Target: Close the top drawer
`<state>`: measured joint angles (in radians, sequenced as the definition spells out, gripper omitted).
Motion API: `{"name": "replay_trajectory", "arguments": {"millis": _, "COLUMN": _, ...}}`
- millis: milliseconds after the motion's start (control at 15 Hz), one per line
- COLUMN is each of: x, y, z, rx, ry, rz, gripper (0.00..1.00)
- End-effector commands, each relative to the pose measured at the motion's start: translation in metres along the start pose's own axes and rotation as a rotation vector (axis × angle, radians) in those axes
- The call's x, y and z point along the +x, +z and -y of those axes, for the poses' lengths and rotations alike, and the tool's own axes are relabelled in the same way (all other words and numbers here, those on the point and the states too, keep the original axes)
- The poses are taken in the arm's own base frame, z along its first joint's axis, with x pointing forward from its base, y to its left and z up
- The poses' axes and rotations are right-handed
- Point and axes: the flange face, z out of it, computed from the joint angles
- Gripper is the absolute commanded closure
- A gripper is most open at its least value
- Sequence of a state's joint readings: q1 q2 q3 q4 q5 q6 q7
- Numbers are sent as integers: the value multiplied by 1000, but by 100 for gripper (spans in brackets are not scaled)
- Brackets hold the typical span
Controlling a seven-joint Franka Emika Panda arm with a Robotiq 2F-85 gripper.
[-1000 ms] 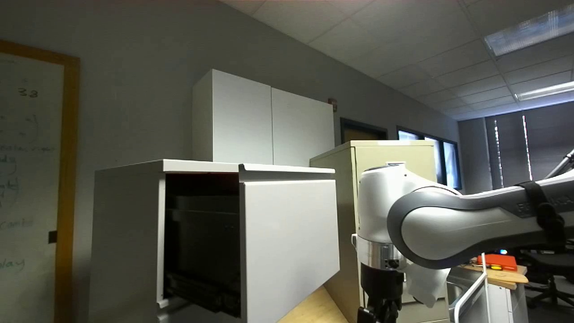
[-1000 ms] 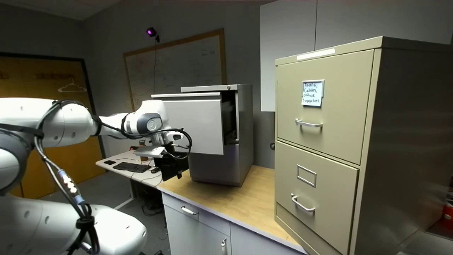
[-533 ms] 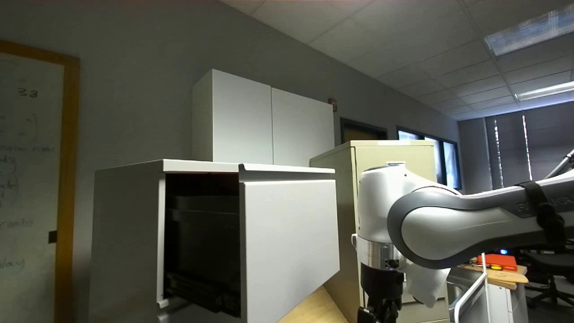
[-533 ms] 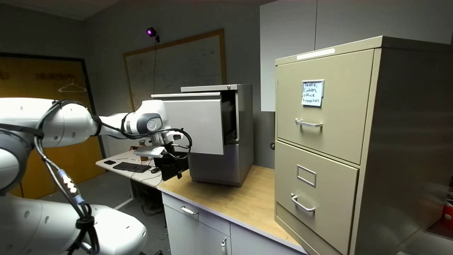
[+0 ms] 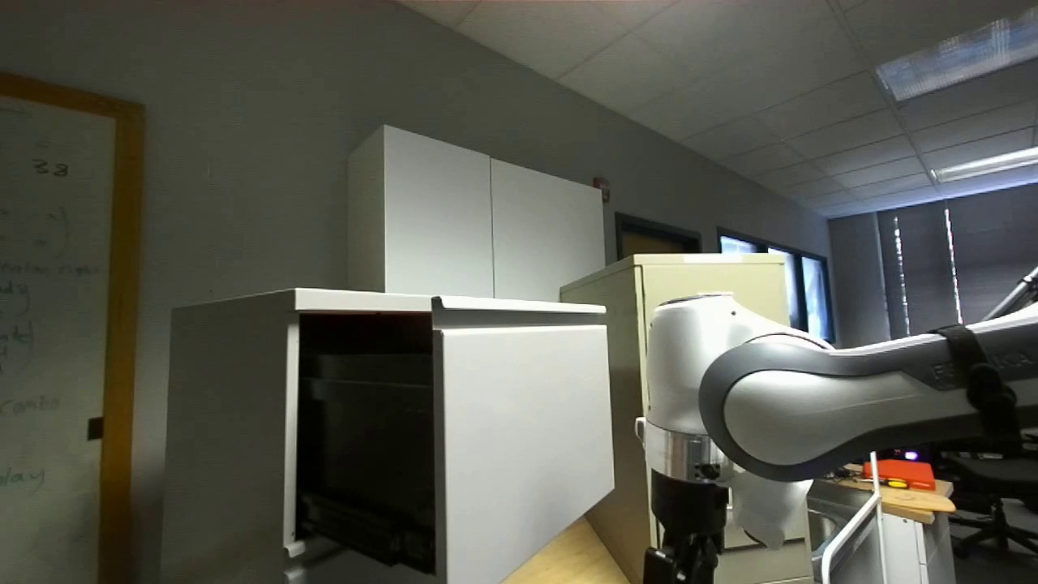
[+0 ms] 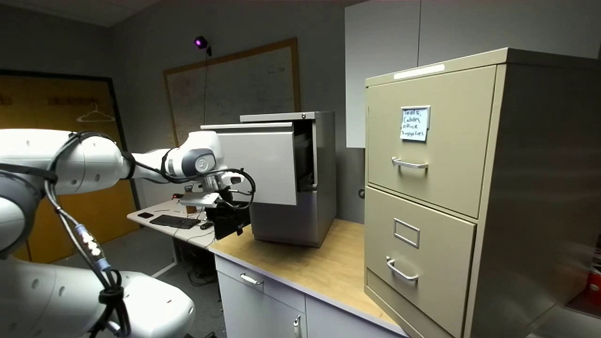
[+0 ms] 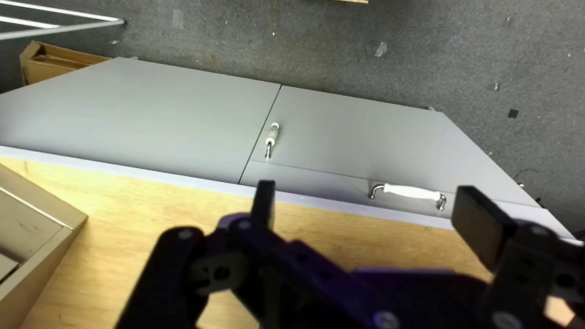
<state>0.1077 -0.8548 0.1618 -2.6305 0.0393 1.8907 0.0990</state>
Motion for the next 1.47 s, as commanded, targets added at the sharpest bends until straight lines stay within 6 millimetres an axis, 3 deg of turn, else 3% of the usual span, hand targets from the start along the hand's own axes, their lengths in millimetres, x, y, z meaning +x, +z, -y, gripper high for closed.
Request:
{"name": "replay_trajectory", "arguments": {"millis": 0, "x": 8, "y": -29, "z": -6, "rx": -26, "ry": 16, "rz": -56, "gripper": 0}}
{"name": "replay_trajectory", "arguments": {"millis": 67, "x": 10, "y": -37, "z": -7, "rx": -34, "ry": 17, "rz": -76, "gripper": 1}}
{"name": "replay_trajectory", "arguments": {"millis": 133, "x": 12, "y": -47, "z": -9, "rx": -47, "ry": 21, "rz": -97, "gripper": 25}}
{"name": "replay_trajectory", "arguments": {"millis": 267, "x": 17, "y": -68, "z": -12, "rx": -75, "ry": 25, "rz": -147, "gripper": 29}}
{"name": "replay_trajectory", "arguments": {"millis": 667, "x": 35, "y": -134, "z": -14, "rx": -128, "ry": 9, "rz": -356, "gripper": 75}}
{"name": "replay_trajectory", "arguments": {"millis": 867, "x": 51, "y": -158, "z": -15, "rx": -123, "ry": -6, "rz": -483, "gripper": 98}}
{"name": "replay_trajectory", "arguments": {"millis": 1133, "x": 71, "y": -178, "z": -17, "rx": -84, "ry": -37, "rz": -626, "gripper": 100}}
{"name": "replay_trajectory", "arguments": {"millis": 1400, "x": 95, "y": -185, "z": -28, "rx": -51, "ry": -60, "rz": -694, "gripper": 100}}
